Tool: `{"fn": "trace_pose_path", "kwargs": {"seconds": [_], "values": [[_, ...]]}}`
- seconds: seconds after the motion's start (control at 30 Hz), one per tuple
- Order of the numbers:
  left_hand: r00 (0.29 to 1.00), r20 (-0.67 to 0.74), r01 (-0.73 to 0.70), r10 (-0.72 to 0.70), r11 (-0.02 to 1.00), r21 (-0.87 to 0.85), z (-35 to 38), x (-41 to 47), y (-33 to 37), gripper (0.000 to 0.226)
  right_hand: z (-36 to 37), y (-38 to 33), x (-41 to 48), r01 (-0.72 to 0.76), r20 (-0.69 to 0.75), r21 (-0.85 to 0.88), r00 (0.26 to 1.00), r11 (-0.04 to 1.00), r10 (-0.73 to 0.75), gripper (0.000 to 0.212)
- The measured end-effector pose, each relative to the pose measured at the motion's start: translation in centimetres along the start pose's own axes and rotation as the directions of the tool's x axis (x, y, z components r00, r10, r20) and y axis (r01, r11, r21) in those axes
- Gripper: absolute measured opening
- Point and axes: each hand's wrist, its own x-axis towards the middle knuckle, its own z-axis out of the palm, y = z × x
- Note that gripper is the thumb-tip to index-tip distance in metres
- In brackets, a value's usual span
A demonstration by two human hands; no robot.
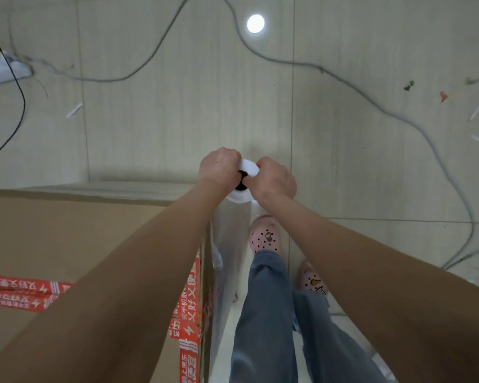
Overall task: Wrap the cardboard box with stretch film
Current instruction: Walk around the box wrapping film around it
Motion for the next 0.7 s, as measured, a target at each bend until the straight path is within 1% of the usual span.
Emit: {"fn": "trace_pose_path", "kwargs": {"seconds": [0.07,0.1,0.17,0.23,0.3,0.37,0.43,0.47,0.5,0.57,0.7], "values": [[0.993,0.000,0.116,-0.116,0.986,-0.119,-0.3,0.5,-1.4,0.007,-0.3,-1.2,0.6,0.035,-0.015,0.001,0.999,0.999,-0.035,0.032],[0.984,0.008,0.175,-0.176,0.968,-0.181,-0.4,0.8,-2.2,0.008,-0.3,-1.7,0.9,0.047,-0.013,0.032,0.999,0.998,-0.047,0.034],[0.958,0.036,0.282,-0.284,0.914,-0.290,-0.4,1.1,-3.8,0.015,-0.2,-2.4,1.4,0.050,0.017,0.163,0.998,0.985,-0.053,0.042],[0.931,0.059,0.356,-0.360,0.858,-0.371,-0.4,1.4,-5.2,0.024,-0.1,-3.1,1.5,0.012,0.091,0.288,0.995,0.957,-0.040,0.053],[0.907,0.077,0.404,-0.415,0.803,-0.438,-0.2,1.5,-6.3,0.028,0.4,-3.7,1.4,-0.015,0.191,0.324,0.980,0.946,-0.049,0.063],[0.886,0.107,0.440,-0.451,0.744,-0.503,0.0,1.6,-7.1,0.029,1.2,-4.5,1.5,-0.019,0.237,0.337,0.969,0.941,-0.065,0.070],[0.889,0.142,0.436,-0.436,0.708,-0.555,0.1,1.8,-7.7,0.027,1.8,-5.3,1.8,-0.002,0.211,0.333,0.975,0.943,-0.073,0.072],[0.898,0.152,0.423,-0.414,0.710,-0.563,0.0,1.9,-8.0,0.026,1.9,-5.7,2.0,0.016,0.192,0.314,0.978,0.949,-0.080,0.069],[0.909,0.151,0.404,-0.388,0.730,-0.551,-0.2,2.1,-8.3,0.026,2.0,-6.1,2.2,0.029,0.176,0.294,0.981,0.955,-0.084,0.066],[0.938,0.093,0.335,-0.333,0.810,-0.481,-0.8,2.3,-8.8,0.028,2.1,-6.8,2.5,0.040,0.152,0.267,0.985,0.963,-0.083,0.057],[0.986,-0.062,0.124,-0.153,0.936,-0.329,-1.7,2.7,-8.7,0.037,2.2,-7.9,3.2,0.041,0.098,0.188,0.993,0.981,-0.060,0.043]]}}
